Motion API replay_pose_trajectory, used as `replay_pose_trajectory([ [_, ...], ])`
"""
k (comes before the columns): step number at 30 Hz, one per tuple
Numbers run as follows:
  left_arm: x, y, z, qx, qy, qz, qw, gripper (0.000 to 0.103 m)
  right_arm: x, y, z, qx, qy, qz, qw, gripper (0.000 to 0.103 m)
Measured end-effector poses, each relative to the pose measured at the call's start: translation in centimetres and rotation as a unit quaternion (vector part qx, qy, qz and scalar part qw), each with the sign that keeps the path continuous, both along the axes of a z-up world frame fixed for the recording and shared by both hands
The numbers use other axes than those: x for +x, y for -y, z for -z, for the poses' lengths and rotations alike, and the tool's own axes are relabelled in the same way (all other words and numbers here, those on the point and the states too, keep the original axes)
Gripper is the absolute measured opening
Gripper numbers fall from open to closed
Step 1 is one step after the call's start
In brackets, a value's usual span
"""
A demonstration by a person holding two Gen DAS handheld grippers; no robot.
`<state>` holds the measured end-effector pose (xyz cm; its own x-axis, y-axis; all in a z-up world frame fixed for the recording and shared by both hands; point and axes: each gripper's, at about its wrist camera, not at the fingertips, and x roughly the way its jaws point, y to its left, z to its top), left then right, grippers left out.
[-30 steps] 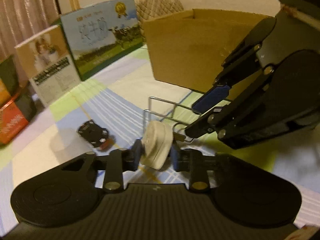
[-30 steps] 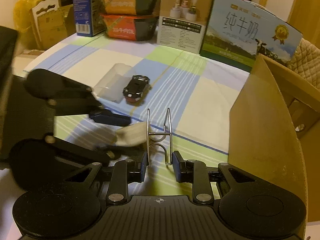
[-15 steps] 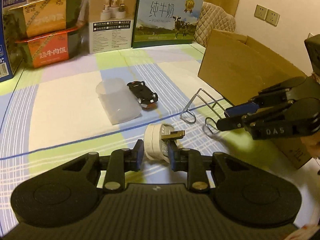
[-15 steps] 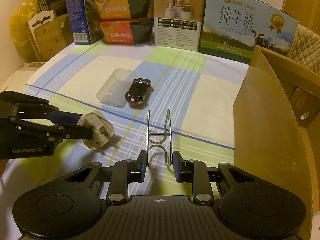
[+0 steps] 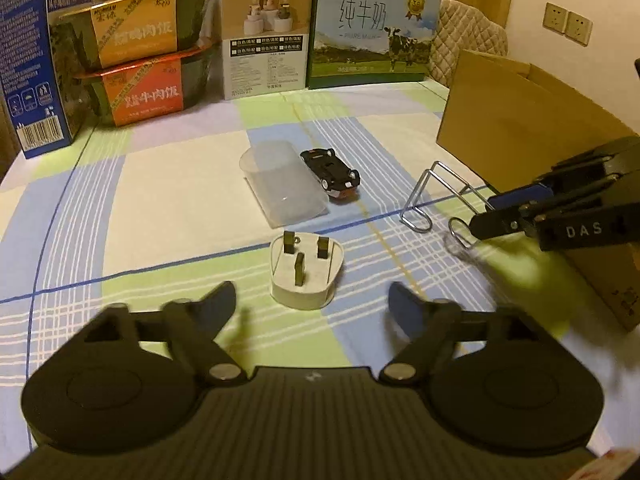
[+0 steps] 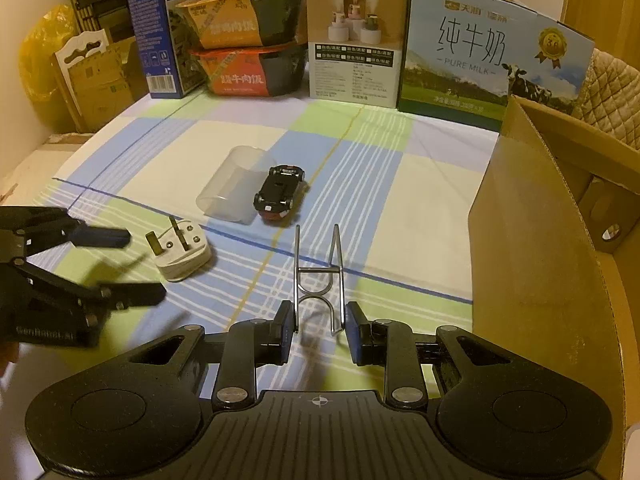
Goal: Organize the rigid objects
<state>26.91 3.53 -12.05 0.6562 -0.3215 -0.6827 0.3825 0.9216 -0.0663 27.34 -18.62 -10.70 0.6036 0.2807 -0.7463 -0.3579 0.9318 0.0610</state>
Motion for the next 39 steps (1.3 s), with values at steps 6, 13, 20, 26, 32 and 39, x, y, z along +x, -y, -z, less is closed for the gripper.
replay_pose_trajectory([
  [6, 0.5, 1.7, 0.8, 0.052, 0.034, 0.002, 0.9981, 0.084, 0.1, -0.1, -0.2, 0.008, -0.001, -0.001, 1.000, 0.024],
  [13, 1.9, 1.6, 1.2, 0.039, 0.041, -0.013, 0.9983, 0.072, -0.2, -0.8, 0.2, -0.011, 0.007, -0.021, 1.000, 0.024],
  [20, 1.9, 2.0, 1.4, 0.043, 0.036, 0.005, 0.9984, 0.043, 0.2, -0.6, 0.4, -0.007, 0.003, -0.009, 1.000, 0.025],
  [26, 0.9, 1.9, 0.9, 0.037, 0.030, 0.022, 0.9986, 0.042, 0.6, 0.2, 0.3, 0.035, -0.012, 0.012, 0.999, 0.025],
  [32, 0.6, 2.3, 1.3, 0.039, 0.028, 0.026, 0.9985, 0.043, 1.0, 1.2, -0.2, 0.097, -0.036, 0.028, 0.994, 0.024],
  [39, 0.9, 2.6, 1.7, 0.042, 0.024, 0.024, 0.9985, 0.044, 1.1, 1.0, 0.4, 0.058, -0.038, 0.042, 0.997, 0.025],
])
